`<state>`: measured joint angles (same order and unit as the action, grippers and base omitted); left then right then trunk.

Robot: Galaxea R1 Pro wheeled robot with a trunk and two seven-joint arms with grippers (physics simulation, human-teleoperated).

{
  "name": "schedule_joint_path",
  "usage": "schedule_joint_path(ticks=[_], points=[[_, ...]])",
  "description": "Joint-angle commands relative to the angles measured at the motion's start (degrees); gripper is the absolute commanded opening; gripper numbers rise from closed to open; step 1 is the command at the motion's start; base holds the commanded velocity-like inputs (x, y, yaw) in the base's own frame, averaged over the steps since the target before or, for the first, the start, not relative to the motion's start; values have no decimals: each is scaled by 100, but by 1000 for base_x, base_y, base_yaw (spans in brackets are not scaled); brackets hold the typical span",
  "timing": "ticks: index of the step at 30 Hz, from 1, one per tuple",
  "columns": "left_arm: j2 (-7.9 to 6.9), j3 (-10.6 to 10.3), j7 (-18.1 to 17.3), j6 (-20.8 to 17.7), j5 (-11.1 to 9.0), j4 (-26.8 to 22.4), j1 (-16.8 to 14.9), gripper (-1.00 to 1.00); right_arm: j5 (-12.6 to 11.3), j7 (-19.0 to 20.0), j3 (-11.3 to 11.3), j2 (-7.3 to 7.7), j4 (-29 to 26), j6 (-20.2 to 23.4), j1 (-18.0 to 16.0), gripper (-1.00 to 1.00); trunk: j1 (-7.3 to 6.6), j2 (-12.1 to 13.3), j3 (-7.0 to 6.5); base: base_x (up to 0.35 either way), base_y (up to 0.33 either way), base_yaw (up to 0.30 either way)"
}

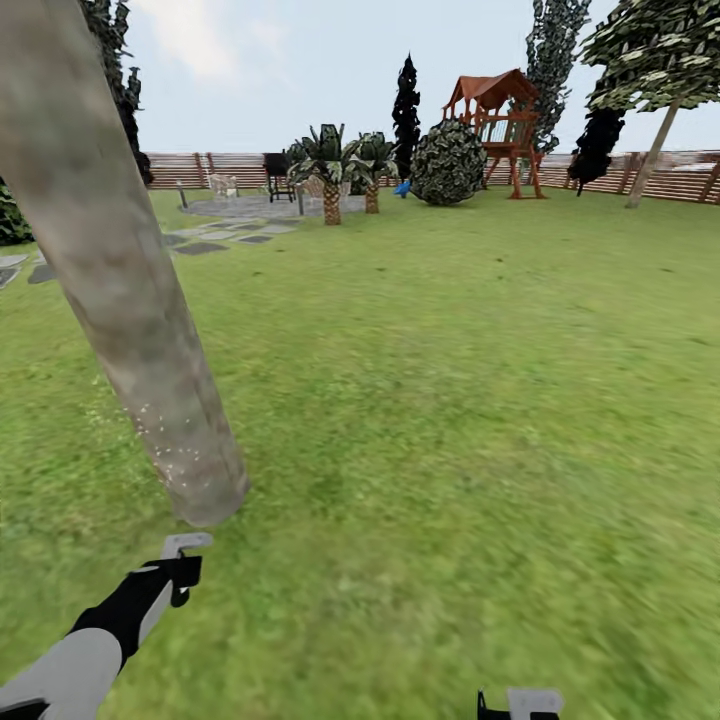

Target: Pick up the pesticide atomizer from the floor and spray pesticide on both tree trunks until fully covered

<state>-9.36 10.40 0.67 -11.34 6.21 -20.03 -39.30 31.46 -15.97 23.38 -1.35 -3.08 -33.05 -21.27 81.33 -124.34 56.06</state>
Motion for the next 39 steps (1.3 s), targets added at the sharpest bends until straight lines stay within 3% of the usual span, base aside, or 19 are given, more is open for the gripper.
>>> schedule_joint_path(ticks=[1, 7, 11, 13, 15, 17, 27, 36, 39], points=[[8, 4, 2, 0, 3, -6, 1, -100, 0, -1, 0, 2, 0, 0, 0, 100, 0, 0, 0, 184, -240, 184], [11, 6, 450, 9, -17, -10, 1, -100, 1, -2, 0, 3, 0, 0, 0, 100, 0, 0, 0, 203, -226, 267], [18, 13, 512, 9, -24, -2, 1, -100, 1, -2, 0, 3, 0, 0, 0, 100, 0, 0, 0, 257, -165, 277], [18, 13, 513, 9, -137, -1, 1, -100, 2, -2, 0, 3, 0, 0, 0, 100, 0, 0, 0, 295, -118, 130], [14, 4, 513, 13, -378, 0, 1, -100, 1, -2, 0, 3, 0, 0, 0, 100, 0, 0, 0, 278, -145, 32], [13, -1, 513, 13, -459, 6, 1, -100, 0, -2, 0, 3, 0, 0, 0, 100, 0, 0, 0, 231, -186, 8], [13, -12, 524, 18, -455, 8, 1, -100, 1, -2, 0, 3, 0, 0, 0, 100, 0, 0, 0, 95, -149, 230], [21, -33, 795, 3, -455, 8, 1, -100, 5, -2, 0, 3, 3, 0, 0, 100, 0, 0, 0, 31, -104, 190], [22, -38, 833, -32, -422, 8, 1, -100, 9, -2, 0, 103, 9, 0, 0, 100, 0, 0, 0, 86, -260, 4]])
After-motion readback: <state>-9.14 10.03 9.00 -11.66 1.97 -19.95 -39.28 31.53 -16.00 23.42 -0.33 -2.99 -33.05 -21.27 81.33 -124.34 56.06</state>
